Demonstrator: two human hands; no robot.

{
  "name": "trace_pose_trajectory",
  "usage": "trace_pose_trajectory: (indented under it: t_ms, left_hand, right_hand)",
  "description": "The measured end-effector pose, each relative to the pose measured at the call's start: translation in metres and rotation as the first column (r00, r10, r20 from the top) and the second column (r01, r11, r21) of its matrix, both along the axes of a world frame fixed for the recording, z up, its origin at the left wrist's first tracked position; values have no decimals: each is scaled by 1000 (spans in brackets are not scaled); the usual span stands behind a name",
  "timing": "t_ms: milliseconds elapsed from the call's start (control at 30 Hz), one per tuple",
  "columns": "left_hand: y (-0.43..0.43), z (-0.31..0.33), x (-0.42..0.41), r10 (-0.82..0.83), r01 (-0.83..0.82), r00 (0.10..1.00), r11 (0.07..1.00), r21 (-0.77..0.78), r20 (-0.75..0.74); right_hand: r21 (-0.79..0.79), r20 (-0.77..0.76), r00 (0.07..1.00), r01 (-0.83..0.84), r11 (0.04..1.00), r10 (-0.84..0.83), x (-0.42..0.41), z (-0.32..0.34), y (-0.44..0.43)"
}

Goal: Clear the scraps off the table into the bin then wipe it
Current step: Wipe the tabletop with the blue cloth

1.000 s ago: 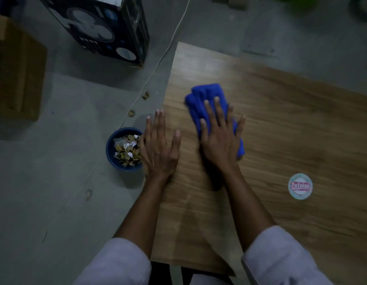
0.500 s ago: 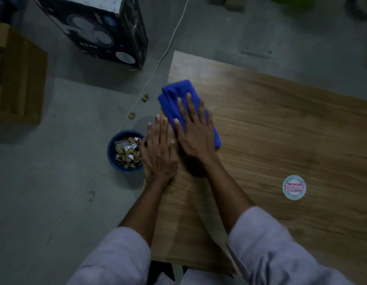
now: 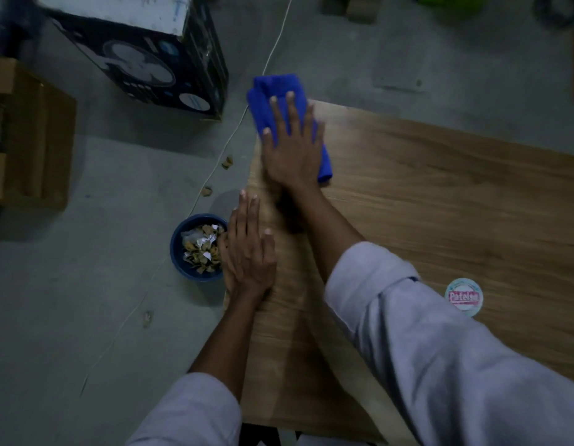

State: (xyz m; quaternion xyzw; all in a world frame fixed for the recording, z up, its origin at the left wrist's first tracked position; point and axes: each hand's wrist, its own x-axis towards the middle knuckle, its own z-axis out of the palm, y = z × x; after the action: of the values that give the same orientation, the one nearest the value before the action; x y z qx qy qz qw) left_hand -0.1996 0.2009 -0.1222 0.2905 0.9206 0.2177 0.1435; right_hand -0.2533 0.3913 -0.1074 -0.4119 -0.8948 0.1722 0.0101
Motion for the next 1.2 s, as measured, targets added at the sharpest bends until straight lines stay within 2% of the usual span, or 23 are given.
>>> trace_pose_trajectory:
  t_ms: [67,133,233,300,400,467,567,667,767,800,867,933,1067,1133,1200]
  left_hand:
    - [0,3,0,3,-3,1000,1000,10,8]
    - [2,4,2,5,-5,1000,1000,9,9]
    - [5,5,6,2,-2,1000,1000,-2,4]
    - [5,5,7,4,-4,1000,1000,-1,6]
    - [5,5,6,-2,2,1000,1000,-13,-16]
    - [4,5,6,-7,7,1000,1000,-19,-29]
    - [1,6,4,-1,0,1000,1000,-30,-28]
    - [0,8,3,5,-5,1000,1000,-30,-16]
    - [3,9,2,6,-6,1000,1000,-21,-3]
    - [4,9,2,6,-6,1000,1000,-24,-1]
    - [5,9,3,0,-1,1000,1000,-26,-3]
    - [5,9,4,8,-8,1000,1000,-8,5]
    - [6,6,3,17,-17,1000,1000,-3,17]
    - [4,4,1,16,-16,1000,1000,-6,20]
    - [1,4,1,14,-13,1000,1000,-9,16]
  right_hand:
    - [10,-15,982,-190,982,190,16,-2,-22]
    - [16,-11,981,-195,981,195,61,-5,-24]
    - [76,9,999,49,996,-50,128,-7,16]
    - [104,41,977,205,973,-210,144,-4,48]
    - [95,64,901,423,901,-429,110,-3,74]
    - [67,51,878,472,879,-476,73,-2,75]
    - [59,37,944,326,944,-328,24,-2,54]
    - [53,28,997,74,996,-75,0,-2,16]
    - [58,-72,975,-207,977,210,40,-4,-7]
    - [79,-98,966,-233,969,241,65,-6,-7]
    - [128,-119,985,-113,985,129,117,-10,2]
    - [134,-87,993,87,987,-75,144,-10,22]
    - [130,0,941,335,933,-338,98,-7,49]
    - [102,-7,924,382,919,-383,60,-5,45]
    - [95,-9,955,295,951,-296,34,-6,25]
